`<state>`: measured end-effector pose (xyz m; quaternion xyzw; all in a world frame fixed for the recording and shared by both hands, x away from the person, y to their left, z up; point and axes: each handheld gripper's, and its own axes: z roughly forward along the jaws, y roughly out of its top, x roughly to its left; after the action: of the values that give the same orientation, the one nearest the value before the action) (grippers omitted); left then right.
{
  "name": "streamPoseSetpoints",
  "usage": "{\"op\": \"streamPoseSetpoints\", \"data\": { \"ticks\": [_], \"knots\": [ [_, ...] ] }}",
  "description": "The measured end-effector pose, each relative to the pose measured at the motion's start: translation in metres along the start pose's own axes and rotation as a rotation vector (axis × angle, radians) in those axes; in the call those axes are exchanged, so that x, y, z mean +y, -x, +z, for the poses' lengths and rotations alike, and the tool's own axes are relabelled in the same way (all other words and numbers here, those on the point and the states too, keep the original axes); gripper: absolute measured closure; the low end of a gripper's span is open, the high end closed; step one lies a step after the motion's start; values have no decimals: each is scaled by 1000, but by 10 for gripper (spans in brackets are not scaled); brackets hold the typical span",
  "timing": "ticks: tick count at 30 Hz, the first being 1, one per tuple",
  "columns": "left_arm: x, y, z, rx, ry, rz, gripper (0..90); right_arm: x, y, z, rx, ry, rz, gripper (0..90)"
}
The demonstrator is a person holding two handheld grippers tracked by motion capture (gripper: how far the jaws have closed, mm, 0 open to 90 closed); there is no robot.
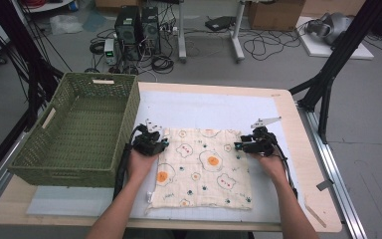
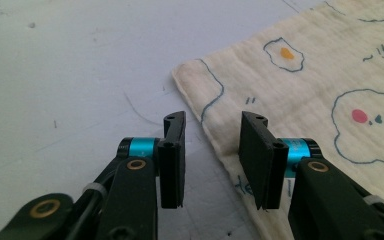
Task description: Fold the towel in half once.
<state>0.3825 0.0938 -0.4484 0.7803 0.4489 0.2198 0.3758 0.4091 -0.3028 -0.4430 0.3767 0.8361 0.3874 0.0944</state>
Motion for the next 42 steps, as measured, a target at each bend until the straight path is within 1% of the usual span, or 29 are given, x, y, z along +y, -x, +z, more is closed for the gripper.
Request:
{"op": "streamPoseSetpoints", "data": {
  "ticks": [2, 3, 4, 5, 6, 7, 9, 11, 14, 16, 17, 19, 20, 22, 24, 26, 28, 29, 30, 32, 34, 35, 36, 37, 39, 40, 42],
  "knots": [
    [0, 1, 2, -12, 10, -5, 702, -1, 2, 0, -15, -4, 3, 556],
    [0, 2, 2, -20, 10, 1, 730, -2, 3, 0, -22, 1, -2, 584],
    [0, 3, 2, -22, 10, 10, 775, -2, 3, -1, -30, -4, 3, 617],
    [0, 4, 2, -22, 10, 19, 801, -2, 3, -1, -42, -4, -2, 651],
    [0, 5, 2, -25, 10, 19, 829, -2, 2, -1, -53, -2, -8, 693],
    [0, 4, 3, -33, 12, 14, 847, -2, 3, -1, -53, 2, -10, 737],
    [0, 3, 2, -40, 13, 8, 860, -3, 4, -1, -28, 6, 9, 822],
    [0, 3, 2, -40, 16, 2, 866, -3, 5, 0, -5, 11, 17, 862],
    [1, 3, -1, -37, 29, -19, 869, -4, 7, -2, 20, 22, 36, 871],
    [3, 5, -4, -33, 43, -9, 870, -3, 6, -6, 28, 47, 38, 872],
    [4, 6, -7, -29, 57, 0, 870, -2, 6, -8, 30, 61, 38, 873],
    [5, 6, -11, -30, 78, -9, 872, 1, 4, -16, 40, 89, 32, 873],
    [6, 6, -13, -26, 86, -11, 872, 2, 3, -20, 40, 96, 26, 873],
    [6, 7, -17, -25, 102, -7, 872, 2, 2, -27, 49, 110, 28, 873],
    [6, 9, -23, -17, 117, -1, 873, 1, 1, -34, 61, 109, 22, 873],
    [4, 10, -30, -19, 135, -1, 873, 1, -2, -39, 73, 110, 21, 873],
    [0, 13, -36, -21, 148, -7, 872, -1, -6, -44, 89, 128, 21, 873],
    [-2, 14, -38, -21, 154, -11, 873, -2, -9, -46, 96, 129, 21, 873],
    [-3, 17, -41, -21, 153, -5, 873, -3, -11, -48, 104, 127, 21, 873],
    [-7, 23, -49, -23, 174, 18, 873, -6, -16, -51, 123, 118, 2, 872],
    [-11, 28, -54, -44, 171, 27, 872, -10, -24, -56, 141, 117, -5, 872],
    [-13, 31, -57, -48, 164, 39, 872, -12, -27, -58, 148, 120, -13, 872],
    [-17, 35, -61, -50, 170, 49, 872, -13, -31, -61, 152, 117, -23, 872],
    [-21, 36, -63, -53, 162, 62, 872, -16, -35, -65, 154, 111, -34, 872],
    [-26, 37, -68, -54, 153, 70, 872, -21, -39, -70, 158, 121, -45, 872],
    [-30, 37, -70, -54, 151, 64, 872, -23, -41, -72, 162, 116, -46, 872],
    [-37, 36, -75, -57, 142, 69, 872, -30, -44, -75, 162, 103, -54, 872]
  ]
}}
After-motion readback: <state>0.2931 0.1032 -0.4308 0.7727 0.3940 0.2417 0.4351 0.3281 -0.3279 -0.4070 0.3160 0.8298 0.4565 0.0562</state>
